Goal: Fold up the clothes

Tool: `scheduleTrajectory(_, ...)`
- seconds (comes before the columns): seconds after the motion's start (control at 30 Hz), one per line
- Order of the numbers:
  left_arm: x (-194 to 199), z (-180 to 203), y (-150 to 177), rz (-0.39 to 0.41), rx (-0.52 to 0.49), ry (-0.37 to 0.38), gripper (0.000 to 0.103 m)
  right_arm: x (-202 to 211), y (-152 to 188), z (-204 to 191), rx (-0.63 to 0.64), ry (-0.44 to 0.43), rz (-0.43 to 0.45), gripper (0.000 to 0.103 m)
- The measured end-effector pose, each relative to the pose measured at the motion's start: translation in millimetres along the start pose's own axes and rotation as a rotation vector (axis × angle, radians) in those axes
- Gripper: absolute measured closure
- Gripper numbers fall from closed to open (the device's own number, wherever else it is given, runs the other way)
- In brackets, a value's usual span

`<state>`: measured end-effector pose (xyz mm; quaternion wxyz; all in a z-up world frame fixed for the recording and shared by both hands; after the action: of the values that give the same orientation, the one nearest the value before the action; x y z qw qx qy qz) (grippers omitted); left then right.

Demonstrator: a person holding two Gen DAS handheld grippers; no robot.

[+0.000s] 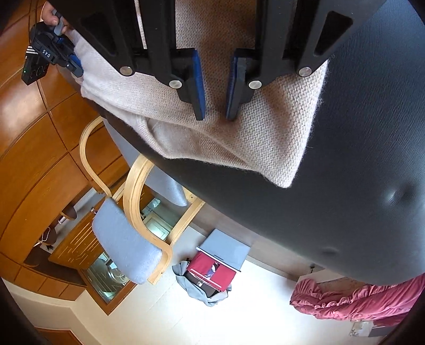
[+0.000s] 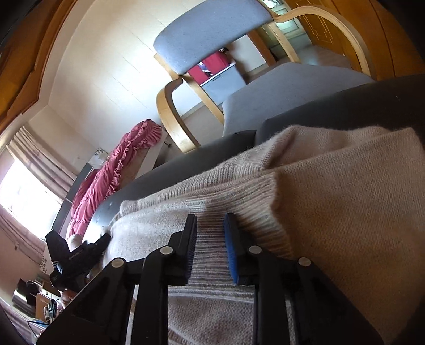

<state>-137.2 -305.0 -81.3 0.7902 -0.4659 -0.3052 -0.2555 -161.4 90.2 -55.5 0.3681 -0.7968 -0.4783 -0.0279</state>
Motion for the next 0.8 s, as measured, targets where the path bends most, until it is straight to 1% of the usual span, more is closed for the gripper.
scheduleTrajectory(0.07,-5,1,-7,0.002,0.004,0.004,0.088,-6,-5,2,0.004,0.003,-0.004,0.081)
scheduleTrajectory(0.2,-16,0,-21,0.007,0.012,0.014,0.089,-20,-25,10,-0.002,-0.013,0.001,0.081)
scheduleTrajectory(0.3,-25,3,-31,0.005,0.007,0.003,0.089,-31,-35,12,0.004,-0.011,0.002,0.081)
scheduleTrajectory(0.33,-25,6,-33,0.001,-0.003,-0.01,0.089,-34,-37,12,0.01,-0.007,-0.001,0.081)
scheduleTrajectory(0.4,-15,13,-30,0.003,-0.04,-0.06,0.088,-34,-38,12,0.013,0.001,-0.008,0.081)
scheduleTrajectory(0.43,-8,17,-28,0.005,-0.06,-0.088,0.088,-32,-38,9,0.016,0.006,-0.014,0.079)
scheduleTrajectory(0.47,0,21,-24,0.011,-0.077,-0.086,0.085,-28,-36,6,0.02,0.012,-0.02,0.078)
scheduleTrajectory(0.57,30,30,4,-0.011,-0.131,0.003,0.084,-13,-22,-16,0.06,0.003,-0.062,0.078)
scheduleTrajectory(0.6,37,33,15,-0.026,-0.152,0.024,0.084,-6,-12,-23,0.062,-0.005,-0.086,0.078)
scheduleTrajectory(0.7,51,37,55,-0.075,-0.229,0.036,0.084,4,26,-43,0.092,-0.027,-0.171,0.078)
scheduleTrajectory(0.73,53,36,65,-0.094,-0.237,0.045,0.084,7,39,-48,0.105,-0.031,-0.194,0.078)
scheduleTrajectory(0.8,55,29,73,-0.125,-0.211,0.073,0.084,20,45,-39,0.078,-0.036,-0.17,0.078)
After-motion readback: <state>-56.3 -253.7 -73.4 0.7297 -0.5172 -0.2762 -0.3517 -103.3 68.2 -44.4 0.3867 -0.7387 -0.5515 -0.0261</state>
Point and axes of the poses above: each gripper's, at about its wrist camera, not at the fingertips, and x roughly against the way its jaws point, z to its right, y to its underside, the point moved 3 cm from there along -x, roughly the way its jaws point, and after that the axes turned 14 degrees about -y, right-handed, at the moved point
